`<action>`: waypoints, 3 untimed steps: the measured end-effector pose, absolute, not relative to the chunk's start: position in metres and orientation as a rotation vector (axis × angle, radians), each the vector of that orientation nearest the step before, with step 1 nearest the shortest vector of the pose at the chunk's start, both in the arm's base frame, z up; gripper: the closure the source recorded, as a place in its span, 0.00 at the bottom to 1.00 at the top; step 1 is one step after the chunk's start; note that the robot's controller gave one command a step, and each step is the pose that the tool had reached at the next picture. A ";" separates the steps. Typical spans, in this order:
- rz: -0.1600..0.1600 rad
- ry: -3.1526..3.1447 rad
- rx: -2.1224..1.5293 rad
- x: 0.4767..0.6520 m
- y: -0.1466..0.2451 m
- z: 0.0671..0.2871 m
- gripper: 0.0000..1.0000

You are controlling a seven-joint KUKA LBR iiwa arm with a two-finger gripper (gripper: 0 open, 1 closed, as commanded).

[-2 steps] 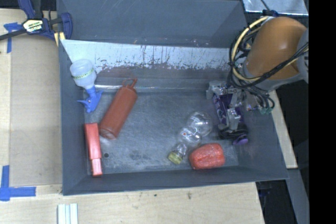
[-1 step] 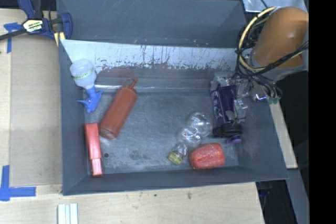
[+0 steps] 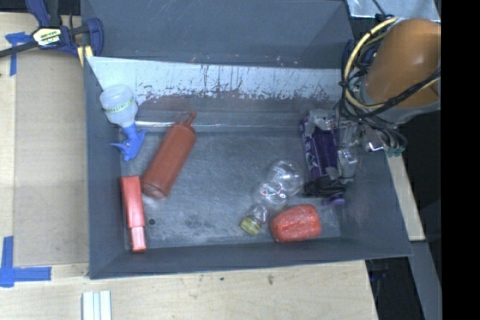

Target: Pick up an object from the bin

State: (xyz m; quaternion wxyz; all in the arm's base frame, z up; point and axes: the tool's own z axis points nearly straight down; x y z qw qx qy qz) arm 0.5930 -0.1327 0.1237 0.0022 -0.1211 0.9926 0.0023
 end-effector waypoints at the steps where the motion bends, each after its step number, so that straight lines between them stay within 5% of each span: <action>1: -0.003 3.081 -0.542 0.605 -0.150 0.106 0.00; 3: -0.014 3.063 -0.601 0.605 -0.158 0.108 0.00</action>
Offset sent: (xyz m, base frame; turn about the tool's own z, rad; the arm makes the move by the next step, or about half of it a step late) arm 0.0109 -0.0209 -0.0116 0.1558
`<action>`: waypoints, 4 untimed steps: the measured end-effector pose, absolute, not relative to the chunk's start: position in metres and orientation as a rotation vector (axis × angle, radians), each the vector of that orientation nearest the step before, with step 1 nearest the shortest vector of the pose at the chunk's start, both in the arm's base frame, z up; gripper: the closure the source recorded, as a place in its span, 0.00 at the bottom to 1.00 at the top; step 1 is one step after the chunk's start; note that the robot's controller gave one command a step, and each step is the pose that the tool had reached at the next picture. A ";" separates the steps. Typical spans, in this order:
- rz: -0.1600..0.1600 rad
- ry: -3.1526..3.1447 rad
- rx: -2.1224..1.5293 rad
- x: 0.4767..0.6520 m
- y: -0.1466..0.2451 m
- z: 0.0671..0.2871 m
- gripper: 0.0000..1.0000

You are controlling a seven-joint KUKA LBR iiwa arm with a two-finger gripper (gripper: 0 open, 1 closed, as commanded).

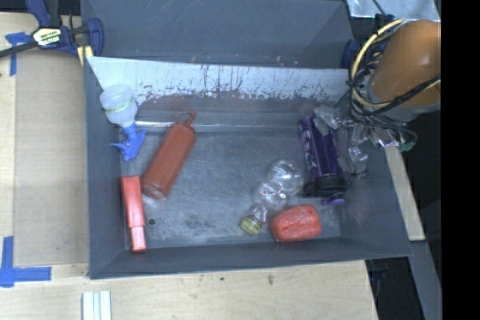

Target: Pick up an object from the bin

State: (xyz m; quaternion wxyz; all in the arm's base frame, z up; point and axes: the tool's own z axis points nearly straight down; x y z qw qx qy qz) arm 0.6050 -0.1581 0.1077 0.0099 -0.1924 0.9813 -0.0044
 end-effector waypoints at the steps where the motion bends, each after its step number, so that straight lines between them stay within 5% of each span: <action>1: -0.012 3.041 -0.740 0.613 -0.156 0.104 0.00; 4: 0.000 2.762 -1.434 0.632 -0.131 0.084 0.00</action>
Offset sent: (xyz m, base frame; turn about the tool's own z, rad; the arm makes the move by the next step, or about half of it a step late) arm -0.0037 0.0015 -0.0200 -0.3676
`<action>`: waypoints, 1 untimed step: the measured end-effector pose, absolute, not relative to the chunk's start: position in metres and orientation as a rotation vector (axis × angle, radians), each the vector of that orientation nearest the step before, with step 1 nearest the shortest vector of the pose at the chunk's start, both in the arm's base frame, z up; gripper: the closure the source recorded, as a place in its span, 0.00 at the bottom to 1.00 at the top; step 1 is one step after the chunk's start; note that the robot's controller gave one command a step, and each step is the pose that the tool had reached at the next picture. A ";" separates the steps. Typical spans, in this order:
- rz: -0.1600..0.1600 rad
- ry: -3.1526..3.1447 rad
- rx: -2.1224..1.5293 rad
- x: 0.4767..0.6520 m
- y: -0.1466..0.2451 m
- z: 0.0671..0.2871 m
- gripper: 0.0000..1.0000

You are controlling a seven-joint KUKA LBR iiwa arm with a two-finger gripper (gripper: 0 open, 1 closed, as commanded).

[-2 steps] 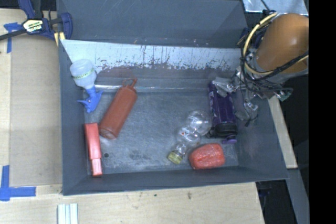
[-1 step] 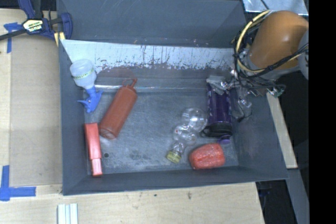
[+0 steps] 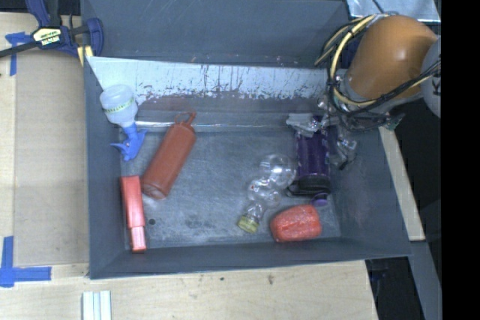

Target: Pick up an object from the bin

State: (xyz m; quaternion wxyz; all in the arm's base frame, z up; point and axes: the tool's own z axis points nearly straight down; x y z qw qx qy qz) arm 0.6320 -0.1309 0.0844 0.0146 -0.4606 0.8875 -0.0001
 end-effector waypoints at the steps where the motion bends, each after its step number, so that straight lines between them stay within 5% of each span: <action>1: -0.012 2.781 -1.417 0.635 -0.119 0.081 0.00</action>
Offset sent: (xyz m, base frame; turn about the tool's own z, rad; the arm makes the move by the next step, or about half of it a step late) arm -0.0059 0.0010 -0.0110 -0.3177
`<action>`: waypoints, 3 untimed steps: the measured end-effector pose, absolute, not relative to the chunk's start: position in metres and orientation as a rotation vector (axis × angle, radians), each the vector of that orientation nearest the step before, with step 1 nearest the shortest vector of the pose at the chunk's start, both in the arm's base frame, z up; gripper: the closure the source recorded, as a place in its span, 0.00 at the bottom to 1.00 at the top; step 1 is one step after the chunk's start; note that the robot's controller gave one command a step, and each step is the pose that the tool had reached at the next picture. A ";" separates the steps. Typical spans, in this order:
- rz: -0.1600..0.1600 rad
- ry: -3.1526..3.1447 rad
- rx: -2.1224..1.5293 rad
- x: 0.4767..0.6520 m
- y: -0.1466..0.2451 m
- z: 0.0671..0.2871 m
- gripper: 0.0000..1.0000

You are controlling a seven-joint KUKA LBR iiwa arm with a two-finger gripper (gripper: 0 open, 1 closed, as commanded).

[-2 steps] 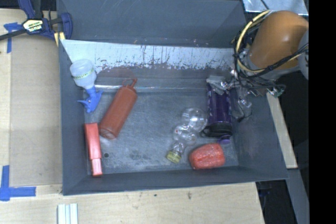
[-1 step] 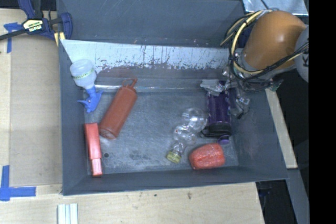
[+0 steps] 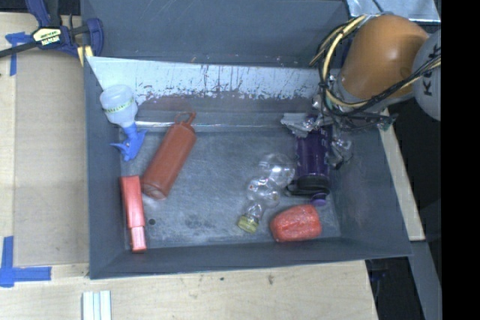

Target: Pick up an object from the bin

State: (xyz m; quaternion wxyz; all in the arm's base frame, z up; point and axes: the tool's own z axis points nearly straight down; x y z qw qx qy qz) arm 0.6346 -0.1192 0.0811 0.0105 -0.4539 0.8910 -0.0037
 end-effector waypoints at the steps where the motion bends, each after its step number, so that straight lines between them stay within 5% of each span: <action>1: 0.014 2.517 -1.865 0.627 -0.123 0.073 1.00; 2: 0.015 2.518 -1.863 0.627 -0.123 0.074 1.00; 3: -0.003 2.492 -1.905 0.617 -0.101 0.242 1.00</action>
Offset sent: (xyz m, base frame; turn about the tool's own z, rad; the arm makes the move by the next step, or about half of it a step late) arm 0.0000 0.0000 0.0000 0.0000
